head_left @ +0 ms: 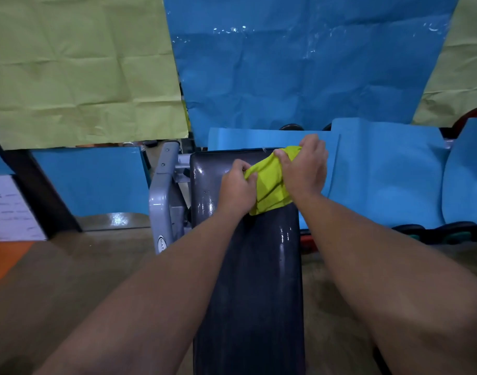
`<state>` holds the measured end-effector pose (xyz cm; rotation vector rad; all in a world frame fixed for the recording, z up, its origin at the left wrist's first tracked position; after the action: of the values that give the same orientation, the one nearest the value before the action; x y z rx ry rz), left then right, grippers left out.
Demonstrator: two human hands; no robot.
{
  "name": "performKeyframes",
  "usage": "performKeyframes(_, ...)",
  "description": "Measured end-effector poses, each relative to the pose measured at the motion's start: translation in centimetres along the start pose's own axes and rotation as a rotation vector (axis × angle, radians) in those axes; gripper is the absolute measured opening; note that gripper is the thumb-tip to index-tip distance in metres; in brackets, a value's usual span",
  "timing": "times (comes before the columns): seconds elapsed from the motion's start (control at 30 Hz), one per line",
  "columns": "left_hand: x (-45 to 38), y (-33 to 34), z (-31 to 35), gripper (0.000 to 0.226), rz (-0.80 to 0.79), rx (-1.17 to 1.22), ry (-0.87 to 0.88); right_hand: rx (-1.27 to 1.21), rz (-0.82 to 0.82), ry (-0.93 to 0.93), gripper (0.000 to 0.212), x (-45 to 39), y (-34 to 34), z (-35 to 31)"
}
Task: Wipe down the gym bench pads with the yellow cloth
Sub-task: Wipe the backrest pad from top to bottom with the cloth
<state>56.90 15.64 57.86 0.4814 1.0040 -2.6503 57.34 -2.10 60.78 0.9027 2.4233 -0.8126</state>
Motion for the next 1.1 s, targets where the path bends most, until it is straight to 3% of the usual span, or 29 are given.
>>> performKeyframes(0.13,0.1,0.4,-0.4,0.010,0.025,0.026,-0.054,0.242,0.085,0.122,0.059,0.6,1.6,0.4)
performKeyframes(0.27,0.5,0.6,-0.6,0.010,0.054,0.028,-0.082,0.111,0.140,0.221,0.053,2.8,2.6,0.9)
performKeyframes(0.4,0.5,0.2,-1.3,0.006,-0.011,0.087,-0.042,0.005,0.060,0.029,0.068,6.6,5.1,0.5)
performKeyframes(0.53,-0.7,-0.9,-2.1,0.004,-0.274,0.068,0.052,0.056,-0.048,-0.034,0.071,5.6,5.9,1.0)
performKeyframes(0.63,-2.9,-4.2,-1.6,0.018,-0.166,-0.119,0.148,0.043,-0.069,-0.095,0.057,3.7,6.2,0.3)
performKeyframes(0.77,-6.6,-6.5,-1.5,0.014,0.021,-0.213,0.173,0.071,-0.091,-0.239,0.051,3.7,6.6,-0.8)
performKeyframes(0.9,-9.1,-4.9,-4.9,0.038,-0.108,-0.376,0.042,0.060,-0.082,-0.283,0.056,4.1,5.8,0.3)
performKeyframes(1.0,-9.3,-4.7,-6.7,0.040,-0.111,-0.253,0.031,0.048,-0.028,-0.227,0.051,3.4,6.3,-0.3)
performKeyframes(1.1,-9.2,-4.9,-7.3,0.034,-0.074,-0.107,0.012,0.084,-0.035,-0.319,0.051,3.2,7.8,-1.7)
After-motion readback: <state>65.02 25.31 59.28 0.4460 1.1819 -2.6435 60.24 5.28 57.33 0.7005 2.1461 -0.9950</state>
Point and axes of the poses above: each hand's wrist, its own x-axis away from the middle knuckle, its own y-axis out of the palm, z = x × y, the point moved 6 cm from there along -x, towards the middle knuckle, and after that the axes turned 8 degrees about -x, right-handed, at the moved point
